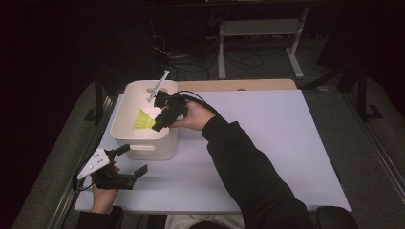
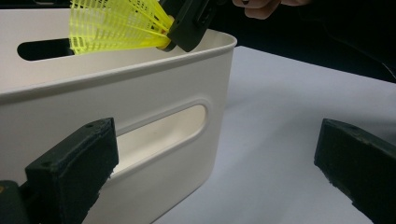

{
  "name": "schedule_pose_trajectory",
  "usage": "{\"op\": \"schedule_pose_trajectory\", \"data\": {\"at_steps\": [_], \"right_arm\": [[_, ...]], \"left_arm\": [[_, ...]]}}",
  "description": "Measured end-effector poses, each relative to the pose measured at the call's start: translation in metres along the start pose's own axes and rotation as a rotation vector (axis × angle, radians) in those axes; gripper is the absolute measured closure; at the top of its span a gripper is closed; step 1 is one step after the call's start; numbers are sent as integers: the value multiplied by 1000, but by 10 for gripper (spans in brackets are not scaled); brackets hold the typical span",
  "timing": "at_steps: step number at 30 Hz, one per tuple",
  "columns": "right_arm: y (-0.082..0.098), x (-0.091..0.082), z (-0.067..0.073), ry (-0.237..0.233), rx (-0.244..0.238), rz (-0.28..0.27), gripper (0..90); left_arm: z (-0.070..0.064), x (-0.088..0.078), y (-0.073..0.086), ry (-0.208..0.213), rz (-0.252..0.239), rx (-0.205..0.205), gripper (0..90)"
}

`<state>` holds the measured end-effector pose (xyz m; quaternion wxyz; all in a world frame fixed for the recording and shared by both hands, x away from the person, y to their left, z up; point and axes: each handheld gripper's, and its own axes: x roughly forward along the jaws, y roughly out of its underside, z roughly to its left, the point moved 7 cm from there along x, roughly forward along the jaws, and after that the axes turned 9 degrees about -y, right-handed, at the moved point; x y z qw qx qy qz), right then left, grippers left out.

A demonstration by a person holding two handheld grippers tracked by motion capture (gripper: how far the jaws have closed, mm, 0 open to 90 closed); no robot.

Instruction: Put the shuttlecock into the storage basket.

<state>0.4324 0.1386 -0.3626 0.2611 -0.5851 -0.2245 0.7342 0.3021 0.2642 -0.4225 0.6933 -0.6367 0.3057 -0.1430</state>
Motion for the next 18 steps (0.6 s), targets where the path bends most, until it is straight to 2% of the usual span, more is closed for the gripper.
{"op": "schedule_pose_trajectory", "data": {"at_steps": [4, 7, 13, 18], "right_arm": [[1, -1, -2, 15, 15, 1, 516], [-1, -5, -1, 25, 9, -11, 431], [-1, -13, -4, 66, 24, -31, 273], [-1, -20, -5, 90, 42, -42, 185]], "left_arm": [[0, 0, 0, 0, 1, 0, 0], [0, 0, 0, 0, 2, 1, 0], [0, 0, 0, 0, 4, 2, 0], [0, 0, 1, 2, 8, 4, 0]]}}
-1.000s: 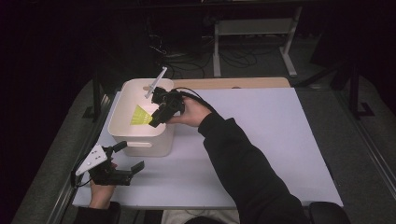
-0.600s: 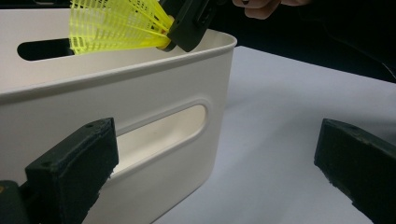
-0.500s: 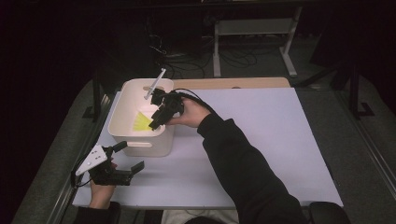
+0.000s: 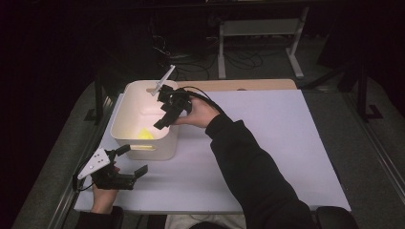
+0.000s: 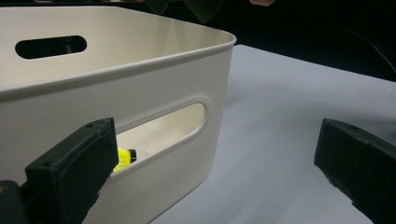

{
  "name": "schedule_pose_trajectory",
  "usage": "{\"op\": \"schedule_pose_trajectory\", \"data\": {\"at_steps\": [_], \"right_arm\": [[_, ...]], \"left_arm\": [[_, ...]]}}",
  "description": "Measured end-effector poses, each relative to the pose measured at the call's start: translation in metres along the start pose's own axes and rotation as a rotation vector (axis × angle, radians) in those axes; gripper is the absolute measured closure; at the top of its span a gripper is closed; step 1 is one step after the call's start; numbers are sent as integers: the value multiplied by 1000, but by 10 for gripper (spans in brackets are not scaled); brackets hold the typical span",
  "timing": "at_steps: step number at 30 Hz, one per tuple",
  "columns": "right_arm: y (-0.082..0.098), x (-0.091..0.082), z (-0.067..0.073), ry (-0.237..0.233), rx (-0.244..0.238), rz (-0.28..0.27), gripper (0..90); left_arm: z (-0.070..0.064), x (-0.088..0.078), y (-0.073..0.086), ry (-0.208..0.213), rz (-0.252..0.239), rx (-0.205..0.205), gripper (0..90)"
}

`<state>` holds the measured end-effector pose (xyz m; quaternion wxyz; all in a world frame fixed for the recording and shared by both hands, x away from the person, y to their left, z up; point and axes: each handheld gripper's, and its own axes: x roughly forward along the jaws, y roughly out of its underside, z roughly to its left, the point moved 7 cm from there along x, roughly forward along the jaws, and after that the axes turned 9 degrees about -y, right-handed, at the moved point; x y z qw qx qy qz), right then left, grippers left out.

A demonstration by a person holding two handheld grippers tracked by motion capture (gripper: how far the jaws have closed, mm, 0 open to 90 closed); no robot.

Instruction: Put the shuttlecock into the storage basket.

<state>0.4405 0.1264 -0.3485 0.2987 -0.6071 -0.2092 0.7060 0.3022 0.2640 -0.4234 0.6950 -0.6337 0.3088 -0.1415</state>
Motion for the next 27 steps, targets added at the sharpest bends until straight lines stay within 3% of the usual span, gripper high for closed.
{"op": "schedule_pose_trajectory", "data": {"at_steps": [7, 12, 16, 27], "right_arm": [[1, -7, 3, 10, -5, -8, 126], [1, -14, 6, 20, -25, -45, 58], [3, -23, 6, 43, -15, -67, 0], [14, -41, 3, 85, 5, -99, 0]], "left_arm": [[0, 0, 0, 2, 1, -1, 0], [0, 0, 0, 4, 1, -1, 0], [0, 0, 0, 3, 1, -2, 0], [-1, 0, 0, 4, -1, -2, 0]]}}
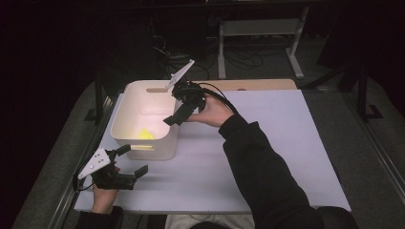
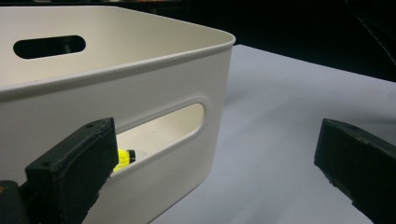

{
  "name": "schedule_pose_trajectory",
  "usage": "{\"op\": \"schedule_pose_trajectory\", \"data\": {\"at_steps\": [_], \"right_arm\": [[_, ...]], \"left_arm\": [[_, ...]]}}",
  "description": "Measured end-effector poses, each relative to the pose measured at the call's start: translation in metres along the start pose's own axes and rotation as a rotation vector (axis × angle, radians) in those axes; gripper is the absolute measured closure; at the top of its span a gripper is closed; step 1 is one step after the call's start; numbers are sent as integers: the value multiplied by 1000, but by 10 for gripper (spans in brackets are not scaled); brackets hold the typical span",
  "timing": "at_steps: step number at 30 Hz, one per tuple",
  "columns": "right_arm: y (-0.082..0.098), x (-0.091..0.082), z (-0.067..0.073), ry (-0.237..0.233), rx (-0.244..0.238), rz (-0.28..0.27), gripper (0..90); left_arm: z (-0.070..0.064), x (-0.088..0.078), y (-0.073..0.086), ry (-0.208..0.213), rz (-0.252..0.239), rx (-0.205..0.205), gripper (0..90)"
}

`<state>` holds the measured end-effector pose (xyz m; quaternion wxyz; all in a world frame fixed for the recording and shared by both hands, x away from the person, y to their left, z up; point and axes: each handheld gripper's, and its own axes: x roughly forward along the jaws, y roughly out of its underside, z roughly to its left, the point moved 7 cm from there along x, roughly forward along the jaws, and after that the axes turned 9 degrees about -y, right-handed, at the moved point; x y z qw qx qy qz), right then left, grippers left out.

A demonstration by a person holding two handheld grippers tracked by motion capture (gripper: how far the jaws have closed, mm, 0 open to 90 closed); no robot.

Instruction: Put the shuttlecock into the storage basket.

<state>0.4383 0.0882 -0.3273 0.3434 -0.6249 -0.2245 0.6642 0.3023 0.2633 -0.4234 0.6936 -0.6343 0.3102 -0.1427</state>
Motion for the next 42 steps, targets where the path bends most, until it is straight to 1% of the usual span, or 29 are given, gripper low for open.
{"op": "schedule_pose_trajectory", "data": {"at_steps": [3, 10, 18, 22, 35, 42], "right_arm": [[4, -5, -2, 13, 7, -7, 0], [8, -13, -5, 24, 18, -22, 0], [14, -19, -5, 26, 18, -30, 0], [17, -23, -5, 30, 26, -36, 0], [35, -33, -8, 41, 46, -42, 0], [43, -39, -6, 46, 49, -59, 0]], "left_arm": [[0, 0, 0, -1, -1, -1, 0], [0, 0, 0, 0, 1, 0, 0], [0, 0, 0, 0, 0, -1, 0], [0, 0, 0, 0, 0, 1, 0], [0, 1, 0, 1, 1, -2, 0], [0, 1, 0, 0, 4, 0, 0]]}}
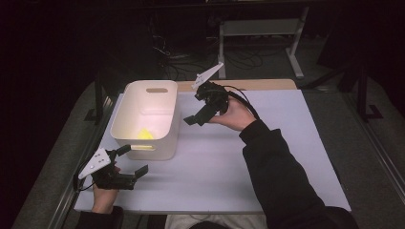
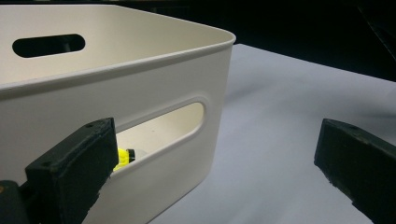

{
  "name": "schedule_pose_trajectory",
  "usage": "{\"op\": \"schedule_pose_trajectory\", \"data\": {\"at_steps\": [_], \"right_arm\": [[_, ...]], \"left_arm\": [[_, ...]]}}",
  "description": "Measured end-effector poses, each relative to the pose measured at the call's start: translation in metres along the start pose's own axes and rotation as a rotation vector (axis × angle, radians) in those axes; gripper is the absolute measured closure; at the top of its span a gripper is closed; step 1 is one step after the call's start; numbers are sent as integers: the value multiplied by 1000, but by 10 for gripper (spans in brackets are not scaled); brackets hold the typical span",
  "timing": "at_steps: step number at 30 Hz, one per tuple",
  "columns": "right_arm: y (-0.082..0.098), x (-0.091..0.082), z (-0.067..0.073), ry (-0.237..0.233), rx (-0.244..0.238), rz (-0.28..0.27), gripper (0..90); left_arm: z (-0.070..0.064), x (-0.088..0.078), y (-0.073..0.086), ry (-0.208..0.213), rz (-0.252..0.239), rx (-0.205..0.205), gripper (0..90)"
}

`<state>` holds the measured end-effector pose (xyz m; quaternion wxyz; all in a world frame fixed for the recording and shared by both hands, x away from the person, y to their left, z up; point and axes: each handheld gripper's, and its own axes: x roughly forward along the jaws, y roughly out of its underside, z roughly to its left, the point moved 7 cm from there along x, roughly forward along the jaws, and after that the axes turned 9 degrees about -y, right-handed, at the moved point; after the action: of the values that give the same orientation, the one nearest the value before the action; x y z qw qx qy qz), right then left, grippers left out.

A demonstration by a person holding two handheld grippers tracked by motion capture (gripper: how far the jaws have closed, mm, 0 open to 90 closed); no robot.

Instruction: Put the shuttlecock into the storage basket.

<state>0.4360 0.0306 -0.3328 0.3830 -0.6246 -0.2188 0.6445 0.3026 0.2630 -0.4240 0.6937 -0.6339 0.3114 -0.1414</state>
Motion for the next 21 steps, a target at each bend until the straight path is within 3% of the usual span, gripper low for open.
{"op": "schedule_pose_trajectory", "data": {"at_steps": [21], "right_arm": [[25, -9, -4, 13, 24, -15, 0]], "left_arm": [[0, 0, 0, -1, 0, -1, 0]]}}
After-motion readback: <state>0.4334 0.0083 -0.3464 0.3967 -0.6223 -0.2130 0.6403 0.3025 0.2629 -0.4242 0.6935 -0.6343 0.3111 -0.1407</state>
